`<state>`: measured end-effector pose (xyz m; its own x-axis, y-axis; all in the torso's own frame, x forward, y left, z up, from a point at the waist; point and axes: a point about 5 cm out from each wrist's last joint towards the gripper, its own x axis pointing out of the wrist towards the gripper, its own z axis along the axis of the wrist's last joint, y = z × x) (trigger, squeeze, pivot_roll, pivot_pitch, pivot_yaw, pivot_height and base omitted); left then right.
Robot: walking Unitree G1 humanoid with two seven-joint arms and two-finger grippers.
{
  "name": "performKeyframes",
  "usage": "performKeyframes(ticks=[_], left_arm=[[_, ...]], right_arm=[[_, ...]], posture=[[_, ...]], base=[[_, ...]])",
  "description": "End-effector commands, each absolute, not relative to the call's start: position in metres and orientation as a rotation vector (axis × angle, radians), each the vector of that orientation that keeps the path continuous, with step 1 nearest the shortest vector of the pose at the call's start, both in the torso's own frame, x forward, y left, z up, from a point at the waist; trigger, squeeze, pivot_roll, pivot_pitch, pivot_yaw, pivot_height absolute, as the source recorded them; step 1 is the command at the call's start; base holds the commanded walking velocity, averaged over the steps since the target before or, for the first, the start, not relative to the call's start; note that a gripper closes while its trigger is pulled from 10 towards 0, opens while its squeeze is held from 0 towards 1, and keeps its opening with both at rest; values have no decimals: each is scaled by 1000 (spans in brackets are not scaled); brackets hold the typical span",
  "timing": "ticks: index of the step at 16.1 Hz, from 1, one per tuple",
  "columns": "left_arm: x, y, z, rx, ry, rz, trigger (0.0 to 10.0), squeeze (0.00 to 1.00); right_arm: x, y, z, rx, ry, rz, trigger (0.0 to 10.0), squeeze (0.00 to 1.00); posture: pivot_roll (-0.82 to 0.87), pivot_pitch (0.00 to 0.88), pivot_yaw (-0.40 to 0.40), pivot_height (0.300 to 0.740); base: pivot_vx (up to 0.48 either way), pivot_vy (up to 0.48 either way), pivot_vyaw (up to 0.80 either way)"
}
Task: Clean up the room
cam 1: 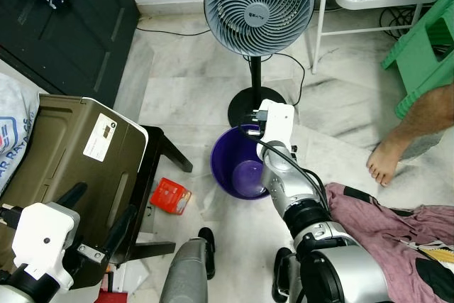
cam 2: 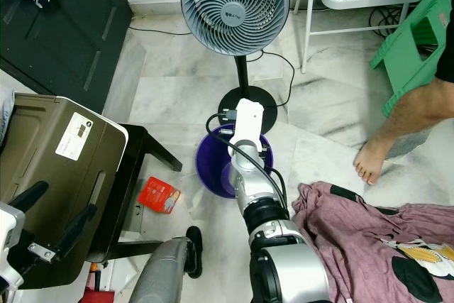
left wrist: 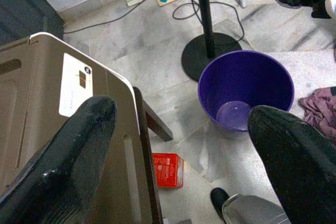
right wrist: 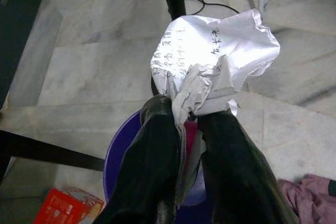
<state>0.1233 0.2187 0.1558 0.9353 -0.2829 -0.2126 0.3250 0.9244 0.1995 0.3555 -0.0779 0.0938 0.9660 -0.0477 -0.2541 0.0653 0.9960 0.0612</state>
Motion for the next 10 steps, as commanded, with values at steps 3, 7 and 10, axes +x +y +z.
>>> performKeyframes(ticks=[3,7,10], left_arm=[[120,221,156,241,230,-304,10000,0],[119,221,157,236,242,-310,10000,0],[118,220,157,236,245,-307,10000,0]], right_arm=[[356,-74,91,94,265,-59,10000,1000],[359,-73,93,107,248,-69,10000,1000],[359,-72,94,114,242,-69,10000,1000]], posture=[[374,358,179,740],[372,353,180,740],[373,352,180,740]], base=[[0,0,0],[0,0,0],[0,0,0]])
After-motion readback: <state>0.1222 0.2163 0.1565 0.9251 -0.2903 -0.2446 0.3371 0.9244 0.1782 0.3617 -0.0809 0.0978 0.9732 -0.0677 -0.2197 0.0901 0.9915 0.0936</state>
